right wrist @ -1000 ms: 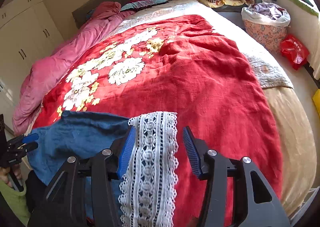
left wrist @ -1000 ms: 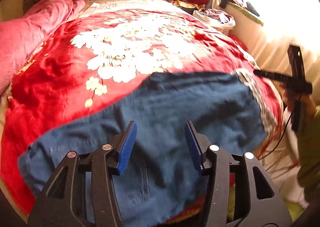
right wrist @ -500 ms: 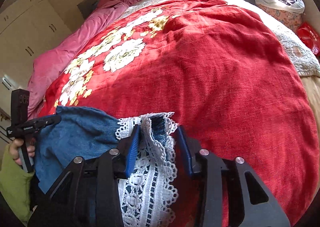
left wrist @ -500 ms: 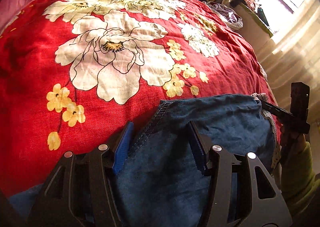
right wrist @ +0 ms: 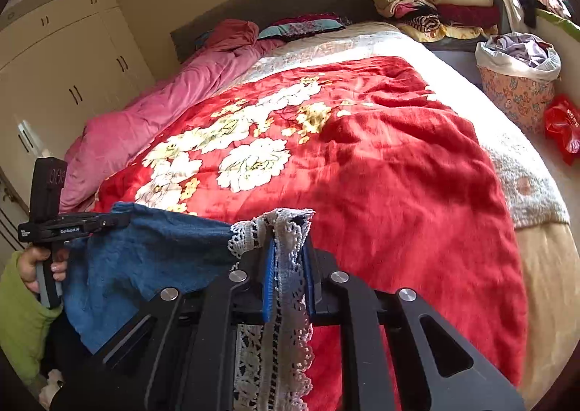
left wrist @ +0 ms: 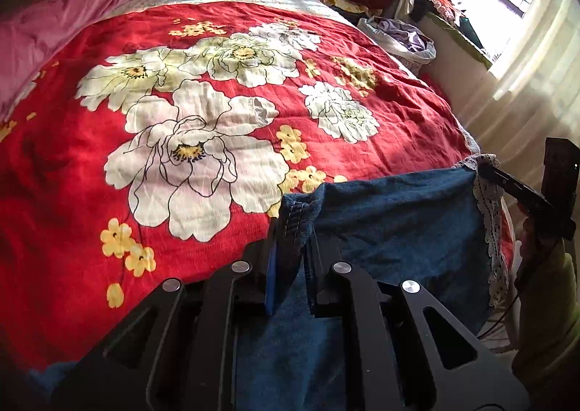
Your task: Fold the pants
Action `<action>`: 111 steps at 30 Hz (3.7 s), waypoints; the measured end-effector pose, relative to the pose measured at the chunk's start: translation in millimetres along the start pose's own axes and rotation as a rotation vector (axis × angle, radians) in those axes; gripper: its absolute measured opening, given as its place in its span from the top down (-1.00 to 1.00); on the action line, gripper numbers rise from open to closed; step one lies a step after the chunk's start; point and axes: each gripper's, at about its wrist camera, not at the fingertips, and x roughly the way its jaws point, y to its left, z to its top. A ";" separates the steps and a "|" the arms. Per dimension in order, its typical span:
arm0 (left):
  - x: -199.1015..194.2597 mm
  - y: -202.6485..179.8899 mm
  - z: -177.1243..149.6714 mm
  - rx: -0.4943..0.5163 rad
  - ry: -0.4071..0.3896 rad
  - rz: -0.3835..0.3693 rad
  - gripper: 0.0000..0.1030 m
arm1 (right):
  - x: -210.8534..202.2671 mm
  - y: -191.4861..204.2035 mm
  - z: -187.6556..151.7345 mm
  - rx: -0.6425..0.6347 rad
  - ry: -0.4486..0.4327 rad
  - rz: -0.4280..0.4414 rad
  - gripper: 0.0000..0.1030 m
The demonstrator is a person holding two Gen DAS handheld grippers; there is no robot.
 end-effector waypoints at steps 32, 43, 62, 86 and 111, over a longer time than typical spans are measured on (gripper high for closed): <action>-157.0 84.2 -140.8 -0.250 -0.211 0.199 -0.42 | -48.6 102.6 -102.1 -0.176 0.059 -0.023 -0.11; -145.4 117.7 -176.0 -0.385 -0.148 0.255 -0.50 | -20.7 150.6 -117.4 -0.304 0.130 0.009 -0.25; -144.2 130.8 -187.1 -0.357 -0.138 0.329 0.17 | -3.9 141.3 -124.4 -0.274 0.220 -0.094 -0.25; -90.3 10.4 -168.5 -0.022 -0.010 0.228 -0.04 | -58.5 38.3 -118.5 0.000 0.124 -0.173 0.66; -113.0 -7.9 -161.2 0.060 -0.078 0.197 -0.12 | -85.2 65.6 -117.1 -0.173 0.047 -0.222 -0.09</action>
